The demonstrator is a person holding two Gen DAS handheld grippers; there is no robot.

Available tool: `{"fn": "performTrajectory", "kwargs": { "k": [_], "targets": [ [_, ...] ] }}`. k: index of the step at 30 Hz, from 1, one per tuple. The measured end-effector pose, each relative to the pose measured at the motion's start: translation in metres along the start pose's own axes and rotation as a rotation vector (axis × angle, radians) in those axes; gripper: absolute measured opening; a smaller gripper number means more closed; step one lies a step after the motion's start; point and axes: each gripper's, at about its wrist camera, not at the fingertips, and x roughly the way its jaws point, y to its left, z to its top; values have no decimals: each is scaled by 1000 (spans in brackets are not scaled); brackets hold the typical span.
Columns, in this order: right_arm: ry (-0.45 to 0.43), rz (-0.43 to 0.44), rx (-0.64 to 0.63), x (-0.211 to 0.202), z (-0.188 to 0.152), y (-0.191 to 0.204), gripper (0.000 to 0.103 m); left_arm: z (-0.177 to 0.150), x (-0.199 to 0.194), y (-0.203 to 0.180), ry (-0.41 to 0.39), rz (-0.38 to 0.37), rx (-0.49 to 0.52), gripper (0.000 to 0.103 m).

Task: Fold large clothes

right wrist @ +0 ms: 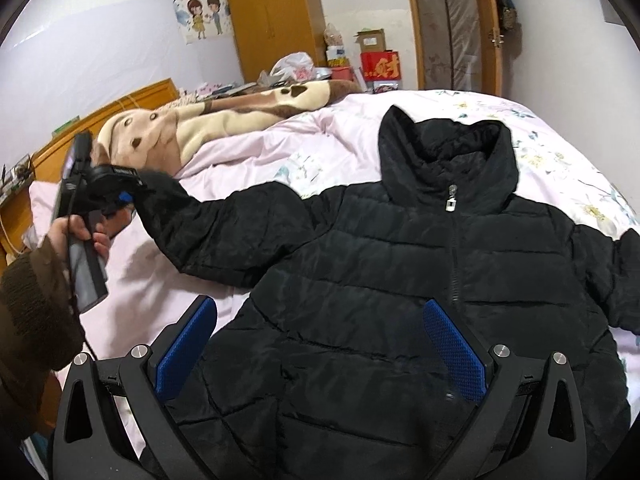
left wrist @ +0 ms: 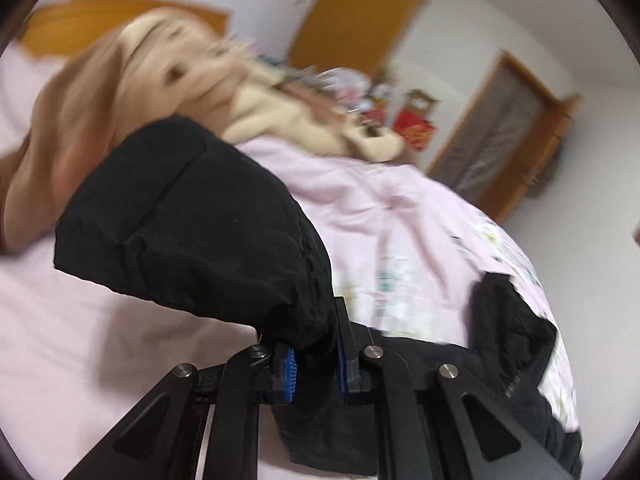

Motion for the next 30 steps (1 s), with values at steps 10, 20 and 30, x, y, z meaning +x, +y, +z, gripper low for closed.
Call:
{"fn": "performTrajectory", "kwargs": {
  "k": [10, 20, 30],
  "targets": [
    [-69, -79, 95, -38, 7, -47, 103, -34, -42, -154, -40, -197, 347, 15],
    [-112, -159, 206, -67, 0, -103, 103, -125, -24, -262, 95, -330, 479, 15],
    [-90, -235, 290, -75, -22, -158, 103, -211, 35, -293, 200, -253, 567, 15]
  ]
}}
